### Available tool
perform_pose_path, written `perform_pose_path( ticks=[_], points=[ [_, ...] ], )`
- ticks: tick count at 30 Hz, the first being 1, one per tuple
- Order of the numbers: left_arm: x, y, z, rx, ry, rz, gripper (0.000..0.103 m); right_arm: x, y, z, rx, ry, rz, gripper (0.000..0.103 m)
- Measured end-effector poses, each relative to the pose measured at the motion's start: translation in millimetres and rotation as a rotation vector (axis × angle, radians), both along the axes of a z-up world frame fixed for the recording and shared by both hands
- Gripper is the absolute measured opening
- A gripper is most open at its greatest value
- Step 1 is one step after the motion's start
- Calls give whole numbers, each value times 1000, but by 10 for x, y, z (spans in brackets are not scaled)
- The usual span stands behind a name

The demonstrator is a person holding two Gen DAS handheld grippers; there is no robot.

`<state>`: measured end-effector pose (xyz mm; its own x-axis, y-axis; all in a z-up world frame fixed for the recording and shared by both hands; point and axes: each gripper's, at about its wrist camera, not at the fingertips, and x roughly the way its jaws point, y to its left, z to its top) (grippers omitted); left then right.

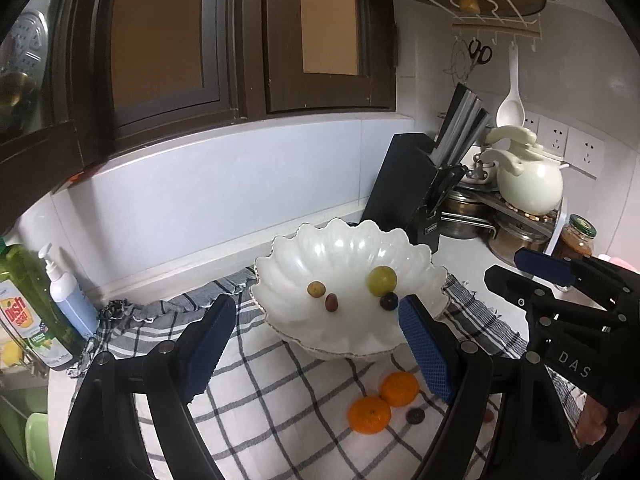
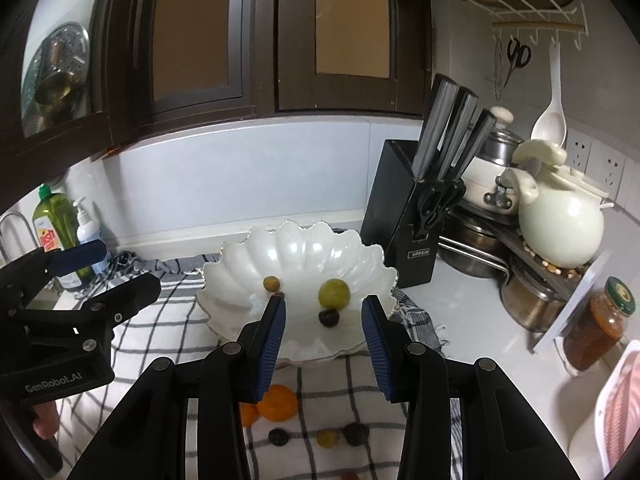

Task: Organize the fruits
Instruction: 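Withdraw both open tools from the bowl toward the remaining fruits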

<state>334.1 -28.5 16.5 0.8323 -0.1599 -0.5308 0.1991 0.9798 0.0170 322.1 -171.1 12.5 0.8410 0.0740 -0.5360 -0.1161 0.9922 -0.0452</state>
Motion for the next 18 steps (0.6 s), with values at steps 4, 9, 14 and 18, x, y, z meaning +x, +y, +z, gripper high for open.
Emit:
perform_pose_path(
  ticks=[4,9,14,18],
  points=[
    [-128,57,13,-5,-2,-8,84,-157,53,53,-14,-19,5,41],
    [-277,88,24,-5,-5,-31,84,-346,109,89,-29,-38,-2,41],
    [-403,115,26,2,-8,-61,84,-525,132,83,-34,-54,-39,41],
    [-501,129,18,15,-16,-96,84,-675,124,51,-26,-60,-83,41]
  ],
)
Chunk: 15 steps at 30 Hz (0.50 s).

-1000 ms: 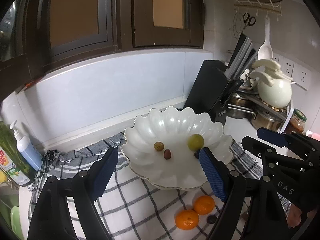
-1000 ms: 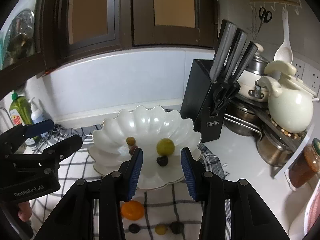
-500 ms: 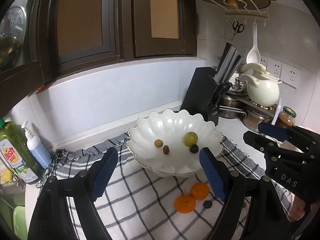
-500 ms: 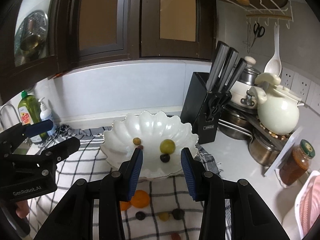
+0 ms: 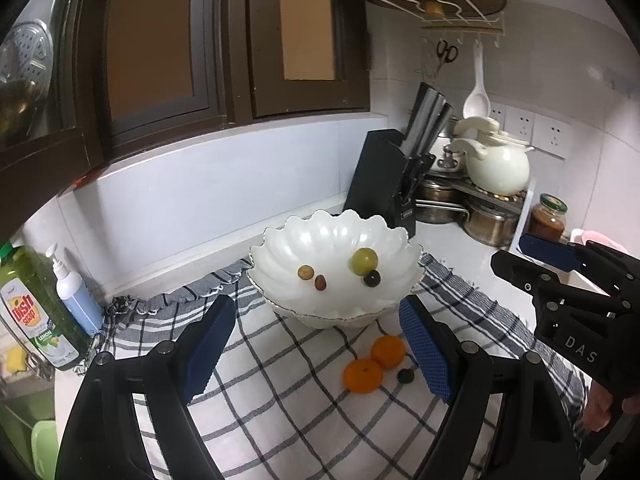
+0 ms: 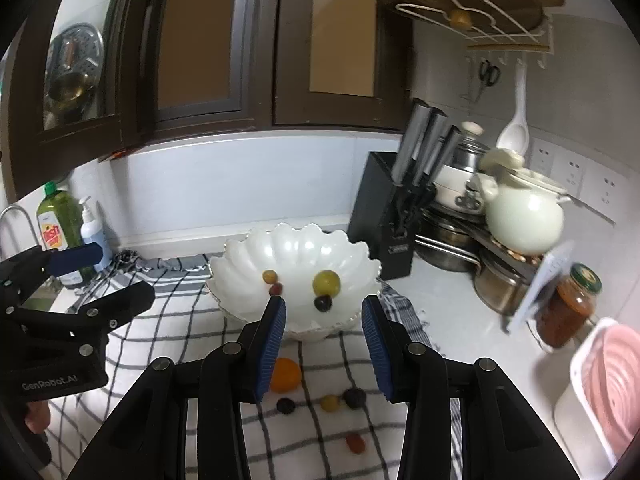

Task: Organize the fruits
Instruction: 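Withdraw both open tools from the bowl toward the remaining fruits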

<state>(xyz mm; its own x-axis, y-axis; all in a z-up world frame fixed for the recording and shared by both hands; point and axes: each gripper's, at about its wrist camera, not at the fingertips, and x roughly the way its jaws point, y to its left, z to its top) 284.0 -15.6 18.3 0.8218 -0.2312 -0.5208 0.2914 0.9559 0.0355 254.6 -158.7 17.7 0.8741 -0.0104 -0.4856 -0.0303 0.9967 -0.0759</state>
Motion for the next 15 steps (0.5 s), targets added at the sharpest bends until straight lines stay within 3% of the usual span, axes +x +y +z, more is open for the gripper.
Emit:
perform_pose_path(
  ticks=[15],
  points=[
    [-123,-36,-221,41,-4,-148,84,-330,-8,-208,1,6,-142,41]
  ],
)
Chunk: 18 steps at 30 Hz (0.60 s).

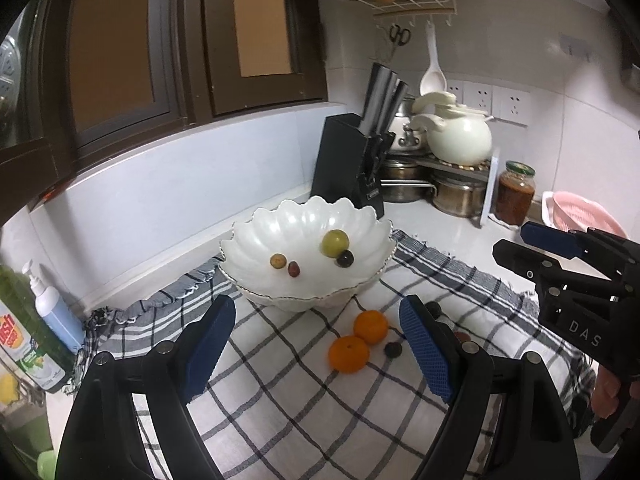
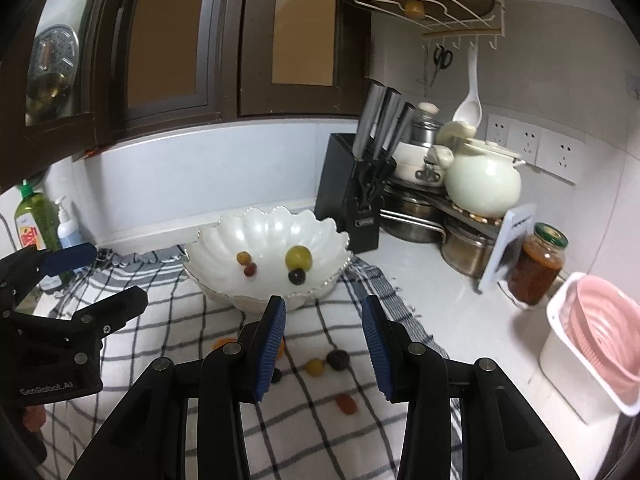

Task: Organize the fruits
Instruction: 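Withdraw both open tools from the bowl toward the remaining fruits, then grasp the large orange with the left tool while the right tool grasps a reddish-brown date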

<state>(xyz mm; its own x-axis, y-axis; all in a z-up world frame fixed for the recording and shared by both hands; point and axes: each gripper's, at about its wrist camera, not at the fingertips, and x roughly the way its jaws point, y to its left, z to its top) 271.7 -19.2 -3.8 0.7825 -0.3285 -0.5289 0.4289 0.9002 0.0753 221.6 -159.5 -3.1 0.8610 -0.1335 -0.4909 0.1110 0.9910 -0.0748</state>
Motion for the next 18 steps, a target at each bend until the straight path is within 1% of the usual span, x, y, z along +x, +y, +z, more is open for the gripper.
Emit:
perform_pose_path(
  ticks=[8,13,18],
  points=[
    [8,-36,-147,27,-3,-46,84,-76,-34,-164,20,27,-53,41],
    [68,-78,-284,40,30,-68,84,-53,-62,-345,46,70,-74,41],
    [139,-132,-410,60,47,-77,84,5,-112,-521,57,108,-91,41]
  ],
)
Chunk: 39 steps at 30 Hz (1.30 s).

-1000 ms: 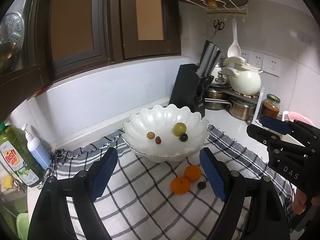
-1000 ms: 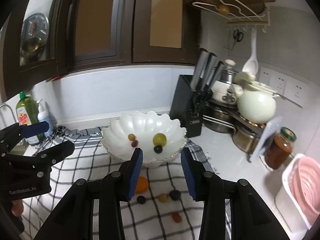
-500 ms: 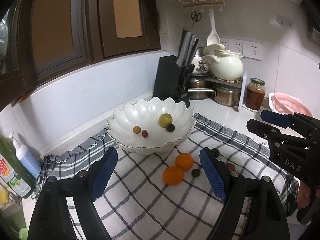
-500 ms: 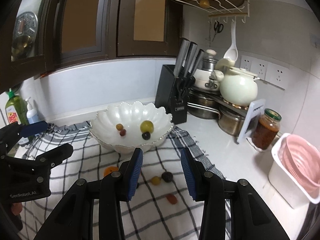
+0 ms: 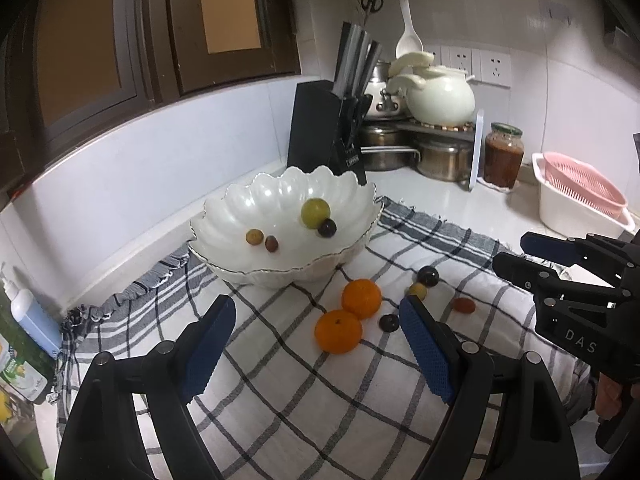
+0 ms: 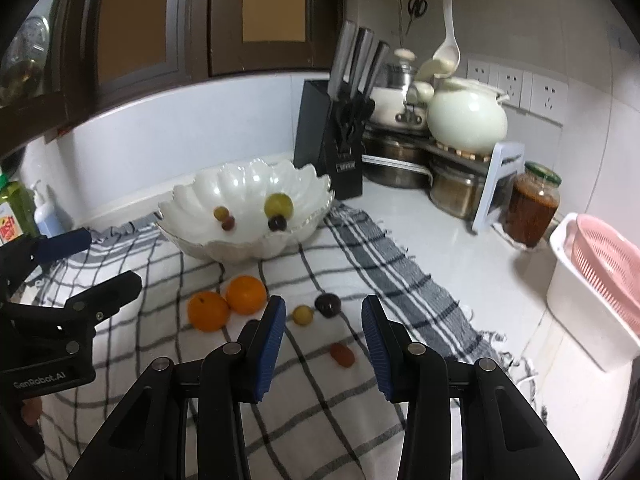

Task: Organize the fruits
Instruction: 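Grasp the large orange with the left tool while the right tool grasps a reddish-brown date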

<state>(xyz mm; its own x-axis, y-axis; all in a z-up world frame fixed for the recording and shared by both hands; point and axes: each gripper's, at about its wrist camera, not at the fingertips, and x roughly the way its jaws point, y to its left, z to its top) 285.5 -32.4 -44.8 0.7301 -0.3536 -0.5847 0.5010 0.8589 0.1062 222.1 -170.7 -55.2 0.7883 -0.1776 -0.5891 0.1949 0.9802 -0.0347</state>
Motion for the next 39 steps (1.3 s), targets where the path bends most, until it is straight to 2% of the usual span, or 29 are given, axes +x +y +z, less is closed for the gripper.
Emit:
perform_pose_path(
  ticks=[11,22,35,37,39],
  points=[
    [222,-119,-314,31,55,-8,83,162,-95,-301,11,60,-29,41],
    [479,-271,-661,43,154,-25,73,352,-219,-632,55,145,-50,41],
    [631,-340,-863,41,214,-24,64,510,-285,-855,74,208,-52,40],
    [644,-341,-882,38,223,-23,62,521,-291,-873,76,211,-53,39],
    [655,-350,-898,37,230,-25,62,528,-293,-893,72,215,-55,33]
  ],
)
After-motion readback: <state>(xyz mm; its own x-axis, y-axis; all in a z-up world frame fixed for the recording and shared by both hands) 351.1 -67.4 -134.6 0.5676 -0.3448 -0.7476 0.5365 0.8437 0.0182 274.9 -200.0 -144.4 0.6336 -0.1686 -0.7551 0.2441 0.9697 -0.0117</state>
